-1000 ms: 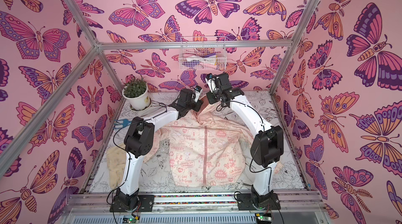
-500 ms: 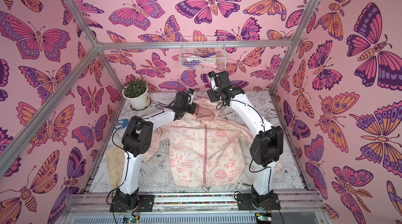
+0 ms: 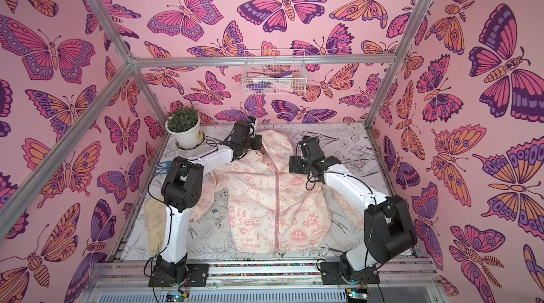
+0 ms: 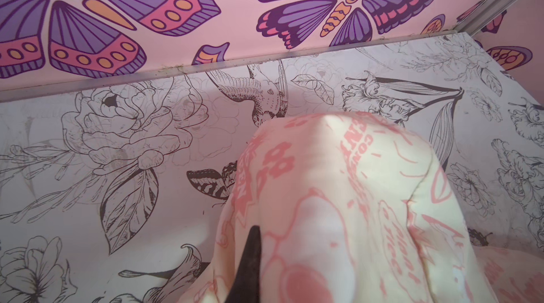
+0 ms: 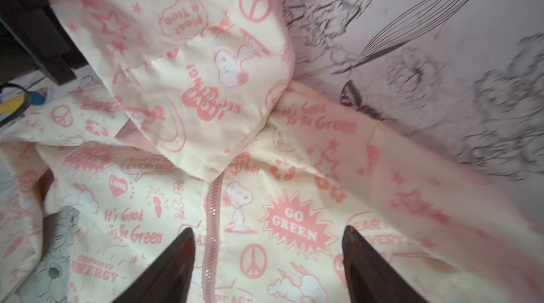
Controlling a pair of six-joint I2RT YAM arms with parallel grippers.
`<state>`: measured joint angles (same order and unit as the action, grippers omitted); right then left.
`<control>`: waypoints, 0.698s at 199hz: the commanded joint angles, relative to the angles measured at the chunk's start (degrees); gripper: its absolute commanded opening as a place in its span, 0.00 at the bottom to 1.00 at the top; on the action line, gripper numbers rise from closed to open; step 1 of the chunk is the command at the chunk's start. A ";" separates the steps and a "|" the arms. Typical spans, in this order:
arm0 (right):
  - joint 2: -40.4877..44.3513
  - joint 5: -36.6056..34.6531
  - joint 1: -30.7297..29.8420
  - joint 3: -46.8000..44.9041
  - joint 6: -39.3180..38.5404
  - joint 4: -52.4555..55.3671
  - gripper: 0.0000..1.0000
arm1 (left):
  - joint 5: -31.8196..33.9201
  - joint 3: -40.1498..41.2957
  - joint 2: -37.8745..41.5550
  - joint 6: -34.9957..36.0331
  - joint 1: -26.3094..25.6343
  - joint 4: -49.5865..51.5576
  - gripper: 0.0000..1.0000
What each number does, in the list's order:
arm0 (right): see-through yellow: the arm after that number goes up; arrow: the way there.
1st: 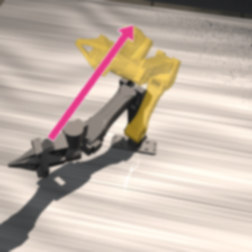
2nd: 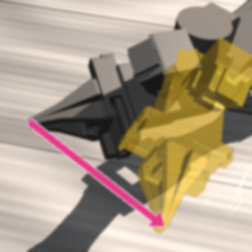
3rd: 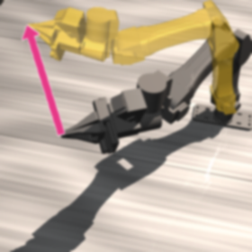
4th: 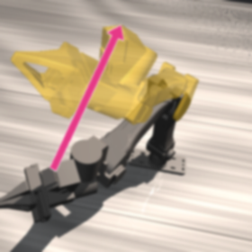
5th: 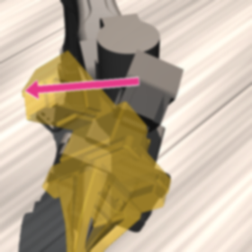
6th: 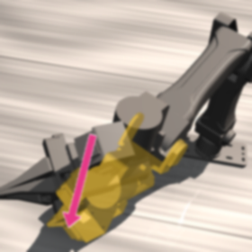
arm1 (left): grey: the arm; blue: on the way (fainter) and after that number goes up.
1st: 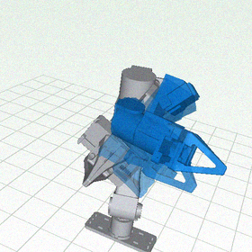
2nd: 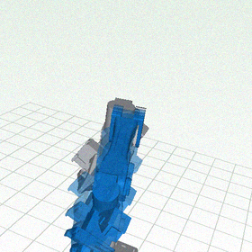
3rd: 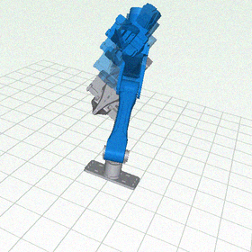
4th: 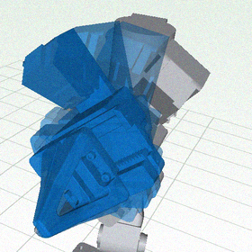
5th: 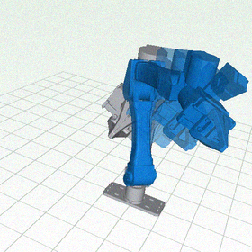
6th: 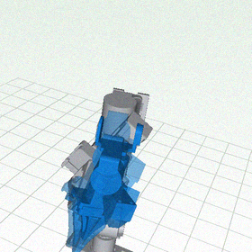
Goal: Unzip the jacket
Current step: Flatten out the jacket at the center of the board.
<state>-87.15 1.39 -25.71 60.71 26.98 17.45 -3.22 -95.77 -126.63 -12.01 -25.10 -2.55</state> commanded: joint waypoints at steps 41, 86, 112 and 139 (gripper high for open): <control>-13.18 5.05 -3.29 3.54 7.49 -15.94 0.79 | 0.06 2.44 3.97 -2.61 0.14 0.20 0.00; -23.20 0.37 -2.89 16.65 2.26 -8.87 0.45 | 0.14 5.17 5.68 -0.08 0.23 0.09 0.00; -22.41 -8.11 -2.11 22.12 -4.47 -5.20 0.05 | 1.34 7.33 6.87 2.91 0.36 -0.42 0.00; -24.51 -14.74 -0.53 31.45 -16.30 0.03 0.00 | 0.88 8.49 6.92 3.15 1.00 -1.69 0.00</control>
<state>-111.00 -4.45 -27.83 84.33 23.00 11.90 -2.94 -88.86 -121.82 -10.66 -25.04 -3.07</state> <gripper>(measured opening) 0.056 0.047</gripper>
